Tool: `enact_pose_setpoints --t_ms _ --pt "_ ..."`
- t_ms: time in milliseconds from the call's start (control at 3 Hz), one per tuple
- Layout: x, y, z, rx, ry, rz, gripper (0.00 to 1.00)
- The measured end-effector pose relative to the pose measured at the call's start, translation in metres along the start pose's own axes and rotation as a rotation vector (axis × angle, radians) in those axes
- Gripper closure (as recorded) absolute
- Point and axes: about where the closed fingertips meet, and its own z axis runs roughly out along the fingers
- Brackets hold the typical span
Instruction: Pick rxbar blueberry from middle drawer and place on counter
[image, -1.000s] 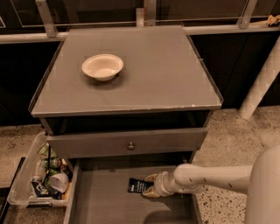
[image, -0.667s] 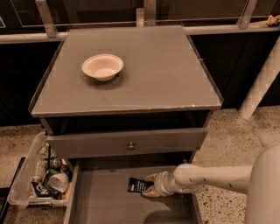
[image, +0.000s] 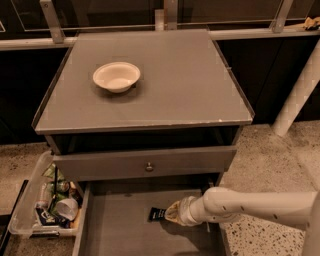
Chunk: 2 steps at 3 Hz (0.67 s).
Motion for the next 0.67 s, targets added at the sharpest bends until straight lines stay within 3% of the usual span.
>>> enact_pose_setpoints --t_ms 667 --pt "-0.045 0.004 -0.086 0.071 -0.054 -0.076 1.0"
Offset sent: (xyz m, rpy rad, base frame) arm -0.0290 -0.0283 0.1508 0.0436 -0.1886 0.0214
